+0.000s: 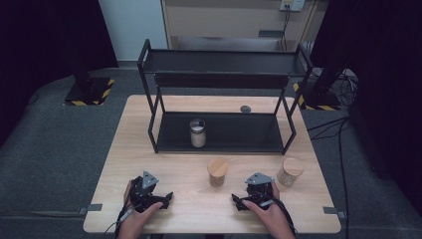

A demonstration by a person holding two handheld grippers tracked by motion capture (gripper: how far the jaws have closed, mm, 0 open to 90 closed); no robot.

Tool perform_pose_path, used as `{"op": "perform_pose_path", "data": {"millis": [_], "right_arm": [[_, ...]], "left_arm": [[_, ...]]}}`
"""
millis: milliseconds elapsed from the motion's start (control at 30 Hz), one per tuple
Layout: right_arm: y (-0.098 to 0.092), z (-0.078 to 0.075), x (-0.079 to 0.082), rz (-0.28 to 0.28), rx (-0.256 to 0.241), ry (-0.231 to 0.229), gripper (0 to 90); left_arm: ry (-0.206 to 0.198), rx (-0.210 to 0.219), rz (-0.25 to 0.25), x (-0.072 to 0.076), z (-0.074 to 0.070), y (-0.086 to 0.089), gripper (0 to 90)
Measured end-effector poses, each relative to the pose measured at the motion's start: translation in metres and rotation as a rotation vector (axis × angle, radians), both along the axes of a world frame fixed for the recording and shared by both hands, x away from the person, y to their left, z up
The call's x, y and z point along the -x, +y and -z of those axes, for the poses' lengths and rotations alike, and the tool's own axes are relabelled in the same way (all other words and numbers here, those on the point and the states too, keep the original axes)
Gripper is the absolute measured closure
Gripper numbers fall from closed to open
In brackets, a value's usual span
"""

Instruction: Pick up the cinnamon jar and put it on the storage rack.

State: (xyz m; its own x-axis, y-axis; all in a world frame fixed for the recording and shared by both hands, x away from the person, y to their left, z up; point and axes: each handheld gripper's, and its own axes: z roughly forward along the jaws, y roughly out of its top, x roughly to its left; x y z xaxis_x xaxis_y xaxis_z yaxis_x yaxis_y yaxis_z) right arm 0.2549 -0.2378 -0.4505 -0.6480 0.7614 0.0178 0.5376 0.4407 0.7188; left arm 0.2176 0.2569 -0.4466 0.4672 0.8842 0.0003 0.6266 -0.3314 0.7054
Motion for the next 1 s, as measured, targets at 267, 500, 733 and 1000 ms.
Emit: {"op": "perform_pose_path", "data": {"millis": [267,500,733,1000], "right_arm": [[-0.007,-0.005,0.002,-0.012,-0.027,0.014,2.5],[-0.004,-0.018,0.007,-0.022,-0.018,-0.006,2.7],[-0.003,-0.035,0.009,-0.041,-0.025,-0.033,3.2],[0.004,-0.039,0.010,-0.057,-0.040,-0.056,3.7]], "left_arm": [[0.000,0.000,-0.003,-0.001,0.000,-0.001,0.0],[0.000,-0.001,-0.012,0.000,0.000,-0.003,0.0],[-0.001,-0.001,-0.017,0.000,0.000,-0.003,0.0],[-0.001,-0.001,-0.017,0.000,0.000,-0.004,0.0]]}}
